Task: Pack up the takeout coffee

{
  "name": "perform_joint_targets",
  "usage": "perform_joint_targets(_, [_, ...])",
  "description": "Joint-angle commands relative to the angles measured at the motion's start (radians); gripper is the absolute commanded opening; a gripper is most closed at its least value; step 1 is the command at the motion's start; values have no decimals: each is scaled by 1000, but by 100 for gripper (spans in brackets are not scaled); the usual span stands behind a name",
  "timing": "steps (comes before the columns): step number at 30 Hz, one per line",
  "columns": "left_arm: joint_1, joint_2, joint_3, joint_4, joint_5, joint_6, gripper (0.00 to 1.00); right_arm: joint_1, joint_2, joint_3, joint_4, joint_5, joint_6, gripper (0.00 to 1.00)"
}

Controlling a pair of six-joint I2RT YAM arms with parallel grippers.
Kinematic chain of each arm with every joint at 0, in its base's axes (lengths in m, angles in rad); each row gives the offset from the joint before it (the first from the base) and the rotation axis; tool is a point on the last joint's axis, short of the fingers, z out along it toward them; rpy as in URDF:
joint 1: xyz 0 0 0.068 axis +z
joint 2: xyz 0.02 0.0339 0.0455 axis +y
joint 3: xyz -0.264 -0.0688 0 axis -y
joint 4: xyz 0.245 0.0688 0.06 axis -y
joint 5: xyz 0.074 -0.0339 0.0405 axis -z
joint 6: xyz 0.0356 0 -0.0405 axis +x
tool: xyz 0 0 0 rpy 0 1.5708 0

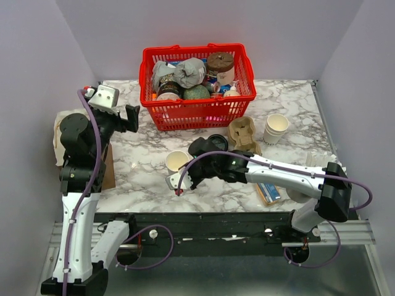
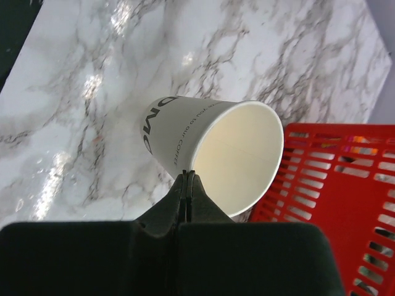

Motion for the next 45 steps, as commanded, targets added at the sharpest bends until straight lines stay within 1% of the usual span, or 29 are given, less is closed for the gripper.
perform_joint_targets(1, [41,-33,-11,-91,110,-14,99,23,11,-26,141,13,-11,1])
perform_joint_targets(2, [45,-37,-8,-109,114,-22,99,23,13,-34,141,13,-4,0])
perform_joint_targets(3, [82,-38,-5,-114,120,-30,98,23,16,-41,139,16,-4,1])
perform_joint_targets(6, [110,-55,-2,-132,137,-33,98,32,15,-90,138,29,-43,0])
perform_joint_targets(12, [138,-83,-4,-165,151,-34,98,44,-5,-155,138,35,-40,1])
perform_joint_targets(17, [153,-106,-19,-189,171,-11,99,52,-7,-163,138,46,-34,1])
perform_joint_targets(18, [153,-109,-23,-192,180,-4,98,53,-7,-161,135,49,-24,4])
perform_joint_targets(19, [153,-110,-31,-195,189,1,98,53,-5,-157,129,52,-21,14])
perform_joint_targets(21, [156,-110,-36,-198,212,-2,98,55,-7,-149,109,52,-11,23])
perform_joint_targets(22, [156,-107,-33,-200,225,-1,99,56,-10,-143,98,50,-6,31])
perform_joint_targets(25, [156,-86,-11,-212,284,41,98,56,-48,-83,28,41,40,41])
perform_joint_targets(27, [156,-55,6,-230,320,77,98,55,-79,-28,-50,32,68,45])
perform_joint_targets(28, [156,-46,16,-238,372,102,98,55,-117,-14,-72,21,80,48])
perform_joint_targets(29, [156,-21,23,-267,398,170,98,56,-139,-5,-86,18,91,48])
perform_joint_targets(30, [156,-9,27,-284,424,206,98,56,-160,4,-106,15,115,48])
perform_joint_targets(31, [154,5,38,-299,452,238,98,50,-216,9,-114,12,129,49])
perform_joint_targets(32, [153,37,44,-335,491,310,98,44,-241,17,-123,7,147,50])
perform_joint_targets(33, [148,57,50,-355,512,343,98,34,-272,27,-135,1,199,51])
perform_joint_targets(35, [109,115,72,-396,507,398,95,-11,-338,75,-140,0,273,56])
perform_joint_targets(36, [84,130,76,-399,492,400,94,-29,-353,95,-147,6,357,57])
perform_joint_targets(37, [60,143,76,-398,478,400,92,-73,-364,145,-154,16,402,57])
perform_joint_targets(38, [-18,161,73,-402,463,407,91,-97,-384,167,-166,15,440,57])
perform_joint_targets(39, [-63,164,66,-408,431,438,90,-118,-390,184,-192,16,489,57])
perform_joint_targets(40, [-107,167,44,-418,406,532,90,-149,-398,198,-203,39,503,57])
perform_joint_targets(41, [-202,172,32,-431,383,598,90,-166,-404,213,-209,55,517,57])
perform_joint_targets(42, [-238,180,17,-438,346,657,90,-190,-415,225,-224,62,558,57])
perform_joint_targets(43, [-270,190,3,-442,337,780,91,-248,-413,242,-241,62,586,57])
perform_joint_targets(44, [-292,230,6,-456,340,830,91,-285,-404,265,-268,61,617,57])
perform_joint_targets(45, [-316,255,13,-465,352,873,90,-331,-365,347,-342,58,691,57])
